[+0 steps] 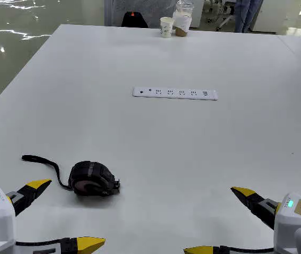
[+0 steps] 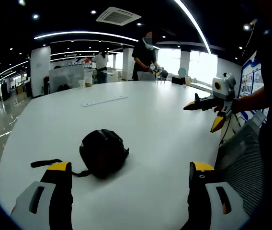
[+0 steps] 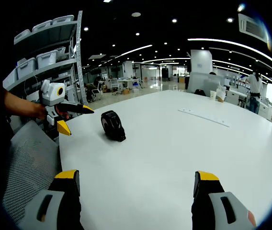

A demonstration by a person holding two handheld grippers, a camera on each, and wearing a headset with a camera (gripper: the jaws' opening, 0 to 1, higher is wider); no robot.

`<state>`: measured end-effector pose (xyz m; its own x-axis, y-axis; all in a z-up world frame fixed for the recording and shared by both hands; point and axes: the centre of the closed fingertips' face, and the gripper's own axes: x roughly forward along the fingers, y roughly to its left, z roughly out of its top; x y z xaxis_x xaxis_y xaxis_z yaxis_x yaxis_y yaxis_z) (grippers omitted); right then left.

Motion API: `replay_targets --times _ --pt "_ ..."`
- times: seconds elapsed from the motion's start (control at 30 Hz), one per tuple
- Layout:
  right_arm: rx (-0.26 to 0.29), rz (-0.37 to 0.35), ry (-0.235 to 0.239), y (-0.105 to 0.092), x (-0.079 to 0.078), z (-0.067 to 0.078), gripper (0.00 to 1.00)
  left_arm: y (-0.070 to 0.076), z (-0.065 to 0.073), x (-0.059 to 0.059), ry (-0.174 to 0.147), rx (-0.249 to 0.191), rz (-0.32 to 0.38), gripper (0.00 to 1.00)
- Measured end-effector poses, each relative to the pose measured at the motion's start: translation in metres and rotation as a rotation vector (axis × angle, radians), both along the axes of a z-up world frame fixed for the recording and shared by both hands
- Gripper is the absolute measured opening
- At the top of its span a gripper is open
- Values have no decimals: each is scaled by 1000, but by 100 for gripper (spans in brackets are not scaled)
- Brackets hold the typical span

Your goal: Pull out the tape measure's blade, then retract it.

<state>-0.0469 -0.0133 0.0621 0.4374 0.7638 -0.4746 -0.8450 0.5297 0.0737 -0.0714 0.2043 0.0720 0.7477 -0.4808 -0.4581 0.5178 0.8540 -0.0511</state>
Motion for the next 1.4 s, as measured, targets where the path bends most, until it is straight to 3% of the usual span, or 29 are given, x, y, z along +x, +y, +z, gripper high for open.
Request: replay_targets --times 0.8,1.4 --pt "-1 -8 -2 -4 1 0 99 2 0 -1 -1 18 -11 99" --pt "2 23 -24 -2 9 4 99 6 0 6 6 42 -38 99"
